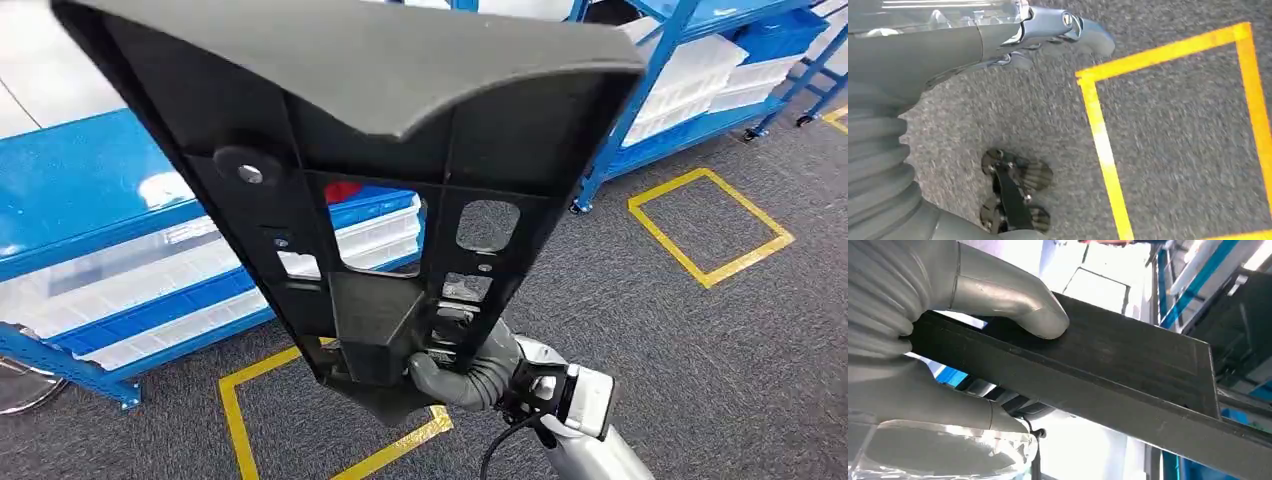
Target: Take the parts from the cabinet and place them on the table.
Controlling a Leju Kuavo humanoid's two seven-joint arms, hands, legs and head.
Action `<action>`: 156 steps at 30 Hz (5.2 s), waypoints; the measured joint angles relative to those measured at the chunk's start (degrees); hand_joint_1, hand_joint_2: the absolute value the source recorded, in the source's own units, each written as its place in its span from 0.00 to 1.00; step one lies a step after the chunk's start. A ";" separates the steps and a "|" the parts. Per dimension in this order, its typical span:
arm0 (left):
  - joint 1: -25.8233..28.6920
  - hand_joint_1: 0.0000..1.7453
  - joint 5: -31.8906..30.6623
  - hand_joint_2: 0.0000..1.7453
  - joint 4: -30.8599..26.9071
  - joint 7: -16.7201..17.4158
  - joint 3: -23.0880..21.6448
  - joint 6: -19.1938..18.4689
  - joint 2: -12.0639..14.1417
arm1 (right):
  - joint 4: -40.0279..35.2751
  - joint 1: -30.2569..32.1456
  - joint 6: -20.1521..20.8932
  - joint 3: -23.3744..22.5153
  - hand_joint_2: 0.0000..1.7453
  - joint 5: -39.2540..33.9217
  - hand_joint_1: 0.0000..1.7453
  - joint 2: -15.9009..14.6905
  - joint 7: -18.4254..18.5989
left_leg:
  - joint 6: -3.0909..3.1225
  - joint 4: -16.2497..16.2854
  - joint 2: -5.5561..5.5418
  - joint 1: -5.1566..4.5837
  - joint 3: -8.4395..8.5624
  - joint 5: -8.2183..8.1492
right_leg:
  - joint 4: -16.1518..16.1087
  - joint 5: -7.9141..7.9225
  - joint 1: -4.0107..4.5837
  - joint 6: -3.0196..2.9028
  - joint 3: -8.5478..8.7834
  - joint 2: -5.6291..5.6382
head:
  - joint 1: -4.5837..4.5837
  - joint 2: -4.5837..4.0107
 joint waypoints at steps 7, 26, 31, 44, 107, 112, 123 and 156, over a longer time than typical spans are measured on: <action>0.44 0.00 -1.66 1.00 0.00 1.40 0.04 -0.31 0.52 | 0.98 0.36 -0.72 0.00 1.00 -0.79 1.00 0.02 -0.15 | 1.50 -0.95 4.63 0.24 -0.32 0.94 | 17.96 -8.74 -0.11 1.56 -8.41 -5.54 | 0.87 -0.02; 0.74 0.00 -4.55 1.00 0.00 2.45 0.02 -2.91 1.84 | -0.09 2.70 -0.48 -2.36 1.00 0.02 1.00 0.83 -0.28 | -0.57 4.41 2.23 0.15 -1.90 -0.24 | -0.77 -0.53 0.64 -2.00 1.54 -1.71 | 0.33 0.00; 0.40 0.00 -4.48 1.00 0.00 2.25 0.00 -3.32 1.86 | -0.11 2.91 -0.50 -2.65 1.00 0.26 1.00 1.09 -0.28 | 0.21 -0.47 0.09 -0.12 0.00 0.37 | -0.46 -0.05 0.22 -0.35 0.27 1.09 | 0.33 0.00; 0.01 0.00 -4.37 1.00 0.00 3.41 0.02 -4.33 0.39 | -1.44 3.20 -1.97 -3.41 1.00 2.99 1.00 1.03 -0.31 | 0.31 -1.29 7.96 -0.35 0.70 0.22 | -0.49 -0.92 0.89 -0.22 0.69 -10.01 | 0.87 0.00; -0.22 0.00 -5.22 1.00 -0.02 3.33 2.45 -4.74 -1.94 | -3.13 4.68 1.53 -5.31 1.00 -0.46 1.00 -0.81 -0.28 | -0.06 -1.93 8.92 -0.76 1.40 0.00 | -0.53 -1.10 0.49 -0.14 0.32 -8.85 | 0.48 0.00; -0.31 0.00 -5.05 1.00 0.00 3.11 2.71 -4.33 -2.16 | -2.40 2.59 2.07 -5.18 1.00 -1.22 1.00 -0.41 -0.31 | -0.97 9.37 3.74 -0.22 -3.24 -6.75 | -1.56 -0.55 -0.01 -1.71 1.07 -5.97 | -0.11 0.00; 0.26 0.00 -5.75 1.00 0.00 3.02 3.83 -3.48 -2.21 | -1.31 1.27 2.12 -5.01 1.00 -3.11 1.00 -0.50 -0.28 | 0.18 -0.36 -0.07 -0.01 -0.93 0.88 | -0.51 -0.68 -0.04 0.31 0.27 1.64 | -0.11 0.00; 0.19 0.00 -7.39 1.00 0.00 3.94 3.83 -3.26 -2.45 | -1.38 1.69 0.94 -4.79 1.00 -3.61 1.00 -2.49 -0.28 | 1.51 -1.55 1.71 0.02 -0.36 1.24 | 1.43 -2.77 0.35 0.78 -0.16 -1.92 | 0.22 -0.02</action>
